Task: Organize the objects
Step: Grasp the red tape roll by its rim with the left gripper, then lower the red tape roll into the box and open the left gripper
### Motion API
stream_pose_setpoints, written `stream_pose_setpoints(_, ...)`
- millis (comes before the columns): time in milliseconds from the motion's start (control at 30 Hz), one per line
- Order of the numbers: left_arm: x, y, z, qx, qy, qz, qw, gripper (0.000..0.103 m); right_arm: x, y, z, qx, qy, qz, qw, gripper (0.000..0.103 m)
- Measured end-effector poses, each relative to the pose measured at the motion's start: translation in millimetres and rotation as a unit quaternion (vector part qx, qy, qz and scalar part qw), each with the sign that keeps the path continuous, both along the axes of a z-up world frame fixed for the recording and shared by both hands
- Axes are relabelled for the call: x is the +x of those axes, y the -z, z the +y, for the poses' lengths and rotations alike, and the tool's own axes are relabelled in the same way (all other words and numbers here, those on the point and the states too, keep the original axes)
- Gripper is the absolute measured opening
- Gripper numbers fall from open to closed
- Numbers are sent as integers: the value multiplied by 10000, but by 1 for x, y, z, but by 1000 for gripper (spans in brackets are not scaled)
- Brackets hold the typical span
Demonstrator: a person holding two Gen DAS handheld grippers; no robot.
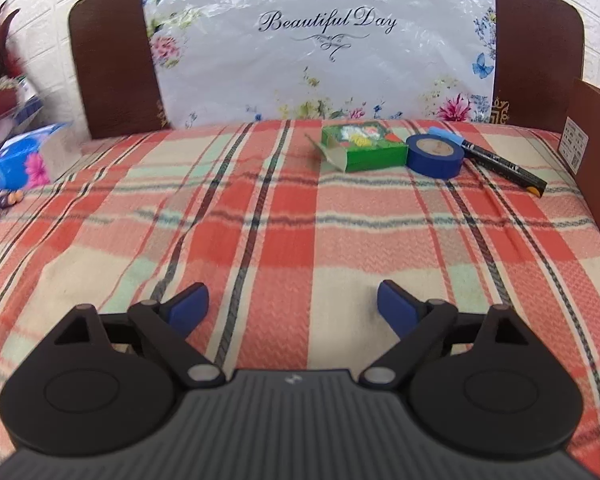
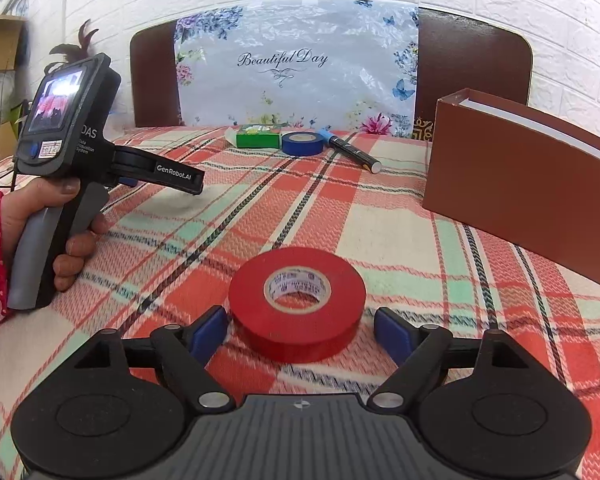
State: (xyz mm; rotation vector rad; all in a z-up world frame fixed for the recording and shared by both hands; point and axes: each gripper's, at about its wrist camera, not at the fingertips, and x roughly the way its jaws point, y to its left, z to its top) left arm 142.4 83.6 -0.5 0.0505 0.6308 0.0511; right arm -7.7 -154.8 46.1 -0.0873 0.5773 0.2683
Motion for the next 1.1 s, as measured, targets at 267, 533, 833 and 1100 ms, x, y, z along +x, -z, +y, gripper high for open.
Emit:
stream_pose_setpoints(267, -54, -20, -17, -894, 716, 430, 9925, 75, -10, 2, -3, -34, -31, -84, 10000, 80)
stream_pose_setpoints(533, -69, -35, -89, -1082, 2134, 963, 9662, 66, -6, 2, -6, 16, -62, -45, 10000, 80)
stream_pose_setpoints(833, -67, -20, -116, -603, 2152, 1296, 9661, 29, 0, 0, -4, 20, -210, -125, 9997, 67)
stream_pose_setpoints(1100, -49, -79, -148, -611, 2406, 726, 9660, 28, 10, -38, -30, -48, 279, -1251, 9917, 68)
